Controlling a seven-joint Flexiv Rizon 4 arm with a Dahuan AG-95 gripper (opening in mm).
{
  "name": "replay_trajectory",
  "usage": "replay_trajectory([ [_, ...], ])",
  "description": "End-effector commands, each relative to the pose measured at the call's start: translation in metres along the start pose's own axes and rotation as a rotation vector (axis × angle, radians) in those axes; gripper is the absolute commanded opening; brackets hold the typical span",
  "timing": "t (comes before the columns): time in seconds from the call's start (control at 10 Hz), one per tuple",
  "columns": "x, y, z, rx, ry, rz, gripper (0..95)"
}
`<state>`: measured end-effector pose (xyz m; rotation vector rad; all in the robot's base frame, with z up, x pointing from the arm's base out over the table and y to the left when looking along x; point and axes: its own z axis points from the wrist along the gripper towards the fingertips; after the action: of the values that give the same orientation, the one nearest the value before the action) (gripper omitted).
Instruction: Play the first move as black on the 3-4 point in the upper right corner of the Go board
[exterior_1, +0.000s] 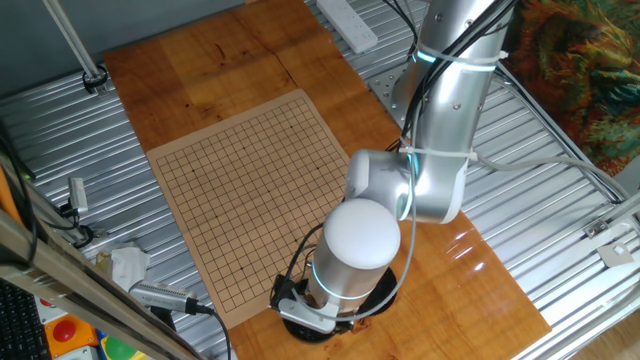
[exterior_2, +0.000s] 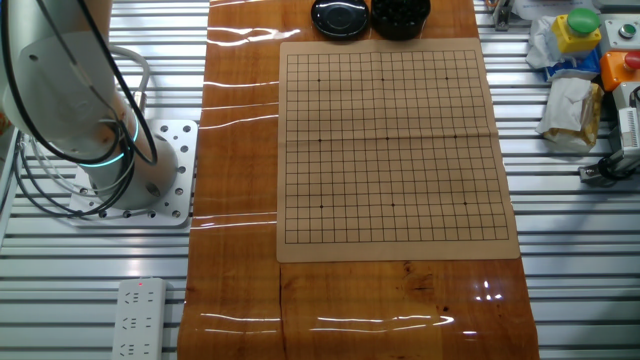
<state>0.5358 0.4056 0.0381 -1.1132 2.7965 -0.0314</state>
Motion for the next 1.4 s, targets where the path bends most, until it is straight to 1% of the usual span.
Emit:
replay_trajectory([
  [0.1,-0.0006,0.0002,0.001,0.005,0.0,0.004,38.0],
  [0.3,-0.0006,0.0002,0.001,0.009,0.005,0.006,38.0],
  [0.4,-0.0006,0.0002,0.001,0.009,0.006,0.007,19.0],
  [0.9,-0.0006,0.0002,0.0008,0.008,0.007,0.019,19.0],
  [1.4,-0.0009,0.0002,-0.0045,0.006,0.014,0.029,19.0],
])
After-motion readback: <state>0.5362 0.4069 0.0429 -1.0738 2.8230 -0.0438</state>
